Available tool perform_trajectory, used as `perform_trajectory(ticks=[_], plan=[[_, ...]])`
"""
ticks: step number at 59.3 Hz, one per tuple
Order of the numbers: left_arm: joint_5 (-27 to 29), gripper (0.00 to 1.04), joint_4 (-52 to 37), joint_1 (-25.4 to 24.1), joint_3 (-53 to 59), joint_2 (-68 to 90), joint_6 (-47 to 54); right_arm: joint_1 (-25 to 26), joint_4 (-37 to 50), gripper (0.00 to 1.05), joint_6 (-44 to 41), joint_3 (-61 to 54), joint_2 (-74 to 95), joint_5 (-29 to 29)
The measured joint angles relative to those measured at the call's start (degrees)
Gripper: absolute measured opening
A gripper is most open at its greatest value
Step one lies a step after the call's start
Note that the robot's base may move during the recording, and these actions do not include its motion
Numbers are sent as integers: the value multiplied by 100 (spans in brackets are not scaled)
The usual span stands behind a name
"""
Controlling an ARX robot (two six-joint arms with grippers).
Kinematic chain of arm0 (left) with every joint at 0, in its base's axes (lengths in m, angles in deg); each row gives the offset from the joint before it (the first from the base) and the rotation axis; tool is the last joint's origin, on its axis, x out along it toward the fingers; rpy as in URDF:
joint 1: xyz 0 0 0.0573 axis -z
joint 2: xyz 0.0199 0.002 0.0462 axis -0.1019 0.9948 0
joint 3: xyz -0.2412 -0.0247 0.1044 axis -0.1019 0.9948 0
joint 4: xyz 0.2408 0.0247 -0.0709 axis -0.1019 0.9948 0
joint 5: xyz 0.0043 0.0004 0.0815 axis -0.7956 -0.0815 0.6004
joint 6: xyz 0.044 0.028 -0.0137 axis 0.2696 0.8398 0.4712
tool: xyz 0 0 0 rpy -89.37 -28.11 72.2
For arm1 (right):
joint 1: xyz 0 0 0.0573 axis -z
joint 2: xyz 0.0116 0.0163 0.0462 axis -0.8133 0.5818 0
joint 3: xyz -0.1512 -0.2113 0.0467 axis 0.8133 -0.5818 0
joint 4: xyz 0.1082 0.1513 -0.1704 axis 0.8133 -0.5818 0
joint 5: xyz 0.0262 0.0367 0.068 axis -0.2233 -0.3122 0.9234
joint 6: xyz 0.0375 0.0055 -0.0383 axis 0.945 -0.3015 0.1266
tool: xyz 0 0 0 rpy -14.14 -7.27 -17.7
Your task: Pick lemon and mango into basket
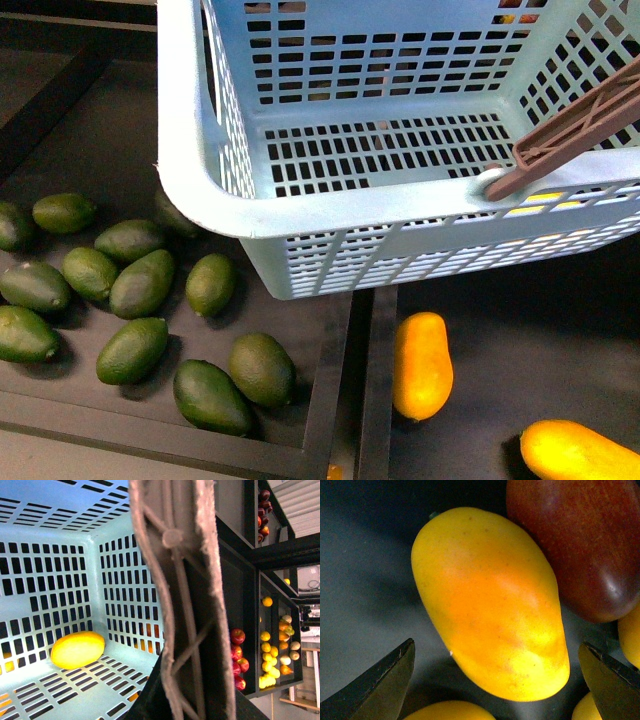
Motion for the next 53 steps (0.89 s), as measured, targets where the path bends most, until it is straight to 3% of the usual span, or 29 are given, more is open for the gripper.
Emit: perform_trajectory(ticks=[31,53], plan=[[0,5,0,0,0,0,-2,-389,-216,96,584,752,555,-170],[4,5,0,0,0,0,0,-404,-286,93,765,870,669,-236]])
